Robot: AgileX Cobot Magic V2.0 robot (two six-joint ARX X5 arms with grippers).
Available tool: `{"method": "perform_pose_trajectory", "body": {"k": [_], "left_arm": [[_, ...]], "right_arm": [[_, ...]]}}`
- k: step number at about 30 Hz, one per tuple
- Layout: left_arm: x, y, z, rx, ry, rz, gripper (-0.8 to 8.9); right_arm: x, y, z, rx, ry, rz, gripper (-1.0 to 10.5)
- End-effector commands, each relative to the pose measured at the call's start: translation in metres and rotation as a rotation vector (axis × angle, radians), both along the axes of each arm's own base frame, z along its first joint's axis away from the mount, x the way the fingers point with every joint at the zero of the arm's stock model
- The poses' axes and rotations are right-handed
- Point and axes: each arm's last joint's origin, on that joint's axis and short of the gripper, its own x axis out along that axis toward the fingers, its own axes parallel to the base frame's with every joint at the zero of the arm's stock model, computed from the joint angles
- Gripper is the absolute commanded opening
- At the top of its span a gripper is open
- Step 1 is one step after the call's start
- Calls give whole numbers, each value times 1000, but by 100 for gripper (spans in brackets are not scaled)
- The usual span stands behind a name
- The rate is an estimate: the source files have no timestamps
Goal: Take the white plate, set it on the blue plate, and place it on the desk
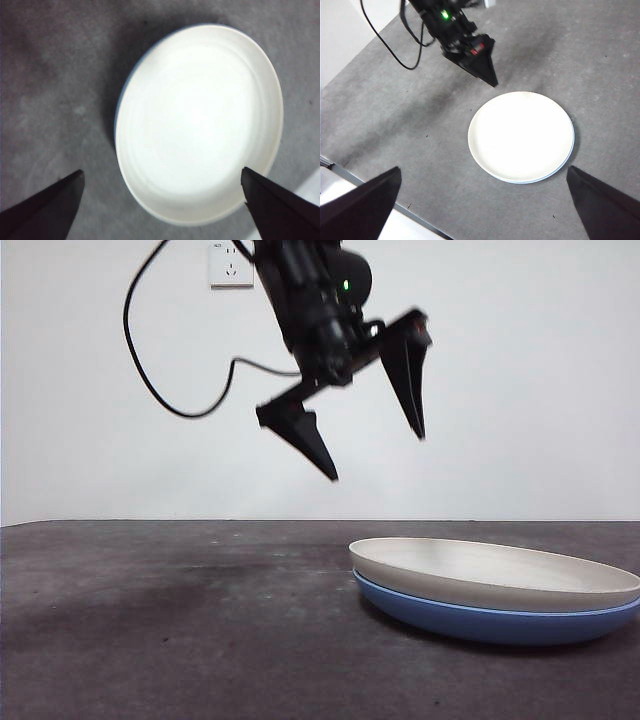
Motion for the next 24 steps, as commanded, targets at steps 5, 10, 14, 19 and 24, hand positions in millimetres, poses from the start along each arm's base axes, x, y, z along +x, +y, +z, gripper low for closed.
{"method": "perform_pose_trajectory", "body": {"k": [5, 10, 14, 19, 24], "left_arm": [[-28, 12, 59, -57, -109, -68, 507], [-66, 33, 120, -140, -242, -95, 644], [-104, 59, 167, -194, -362, -96, 659], [-163, 98, 213, -280, -486, -135, 657], [-225, 147, 230, -301, -580, -148, 657]], "right_arm": [[-1, 0, 4, -5, -26, -1, 670], [-1, 0, 4, -4, -22, -10, 670], [-1, 0, 4, 2, -18, -14, 670], [-1, 0, 4, 18, -3, -25, 670], [-1, 0, 4, 59, 28, -54, 670]]}}
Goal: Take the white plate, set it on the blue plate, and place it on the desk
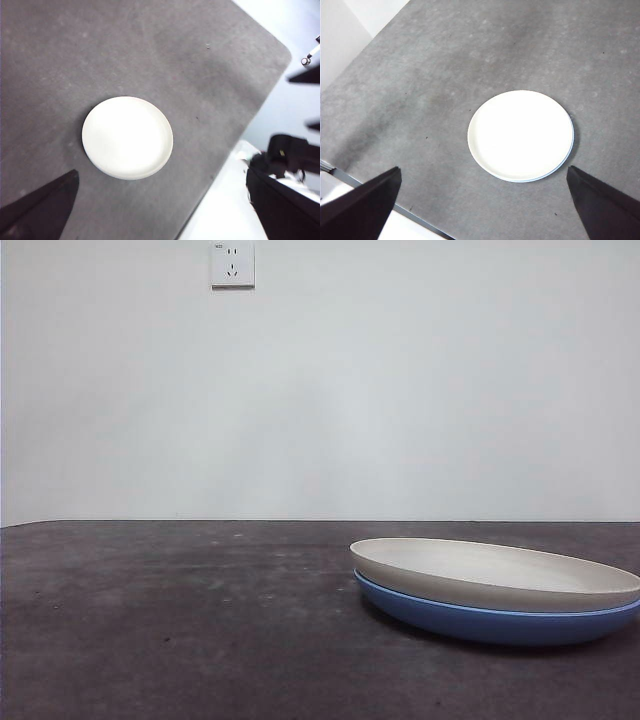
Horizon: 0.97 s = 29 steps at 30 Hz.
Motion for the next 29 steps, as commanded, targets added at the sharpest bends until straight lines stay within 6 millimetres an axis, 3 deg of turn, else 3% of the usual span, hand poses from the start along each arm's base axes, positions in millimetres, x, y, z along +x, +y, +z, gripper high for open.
{"method": "perform_pose_trajectory", "body": {"k": [1, 6, 14, 21, 29], "left_arm": [[-35, 30, 3, 23, -42, -2, 657], [-87, 83, -15, 62, -129, 61, 657], [-139, 134, -56, -10, -241, 112, 657], [-160, 154, -84, -42, -243, 128, 657], [-159, 153, -95, -56, -238, 138, 657]], "right_arm": [[-1, 0, 4, 44, 12, -29, 670], [1, 0, 4, 68, 39, -48, 670], [18, 3, 3, 63, 109, -55, 670], [39, 6, -1, 42, 184, -53, 670], [84, 13, -16, -29, 361, -25, 670]]}}
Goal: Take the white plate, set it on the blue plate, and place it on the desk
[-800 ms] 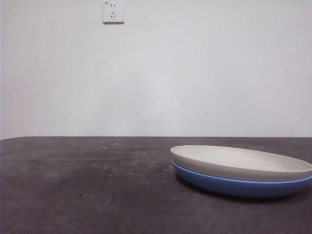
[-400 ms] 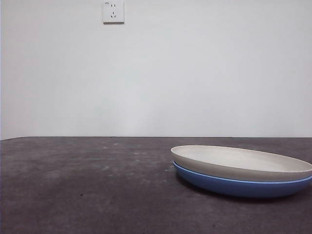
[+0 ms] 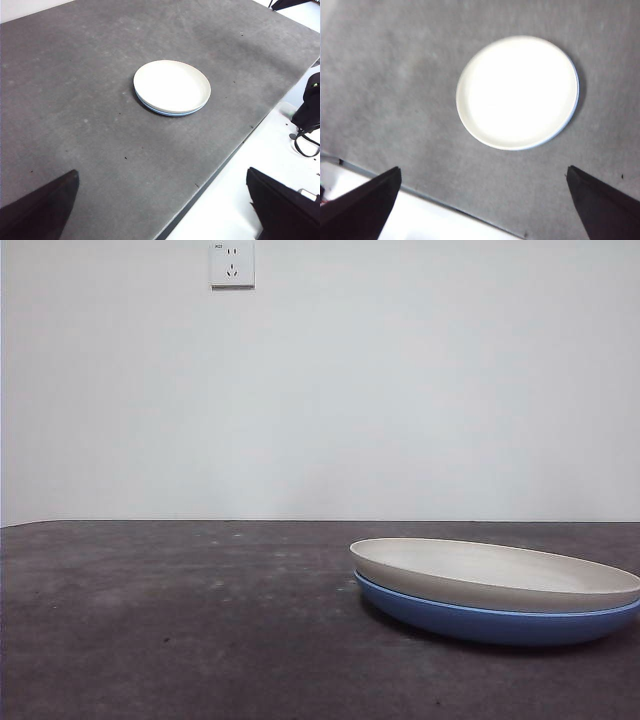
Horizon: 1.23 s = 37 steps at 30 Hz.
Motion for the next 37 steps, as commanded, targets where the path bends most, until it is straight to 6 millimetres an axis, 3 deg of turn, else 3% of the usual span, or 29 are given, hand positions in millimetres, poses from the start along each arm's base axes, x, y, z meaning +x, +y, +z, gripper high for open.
{"method": "perform_pose_trajectory", "body": {"k": [1, 11, 19, 24, 30, 37], "left_arm": [[2, -2, 1, -14, -3, 0, 657], [5, -5, -2, -10, 1, 0, 657], [5, -5, -2, -11, 5, 2, 657], [5, -5, -2, -10, 6, 2, 657], [5, -5, -2, -12, 9, 4, 657], [5, -5, -2, -12, 9, 4, 657]], "right_arm": [[20, 3, -5, -29, 48, 27, 670], [106, 12, -53, -76, 256, 53, 670], [170, 10, -113, -75, 431, 24, 670], [195, 11, -146, -83, 489, 30, 670], [210, 10, -173, -84, 533, 27, 669], [220, 10, -191, -32, 557, 49, 669]]}}
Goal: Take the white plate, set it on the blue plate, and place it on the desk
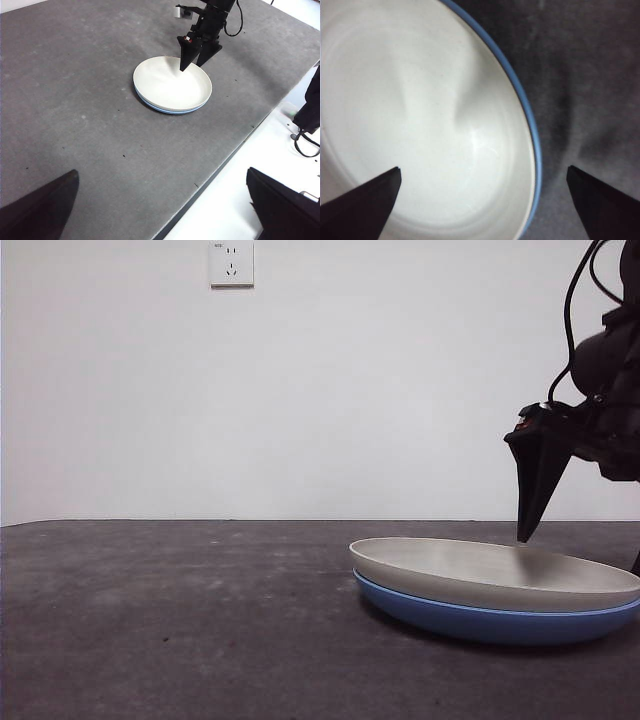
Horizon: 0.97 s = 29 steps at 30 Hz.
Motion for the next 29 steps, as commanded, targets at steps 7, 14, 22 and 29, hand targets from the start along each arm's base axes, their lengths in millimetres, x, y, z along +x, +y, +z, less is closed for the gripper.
{"method": "perform_pose_trajectory", "body": {"k": [7, 14, 22, 29], "left_arm": [[0, 0, 4, -11, -14, -6, 657], [0, 0, 4, -11, -14, -6, 657], [0, 0, 4, -11, -15, -6, 657], [0, 0, 4, -11, -15, -6, 657]], "right_arm": [[8, -1, -10, 20, -11, 12, 581], [10, -9, -11, 21, -9, -15, 535], [9, -12, -12, 57, 4, -22, 421], [9, -12, -20, 56, 46, -18, 415]]}}
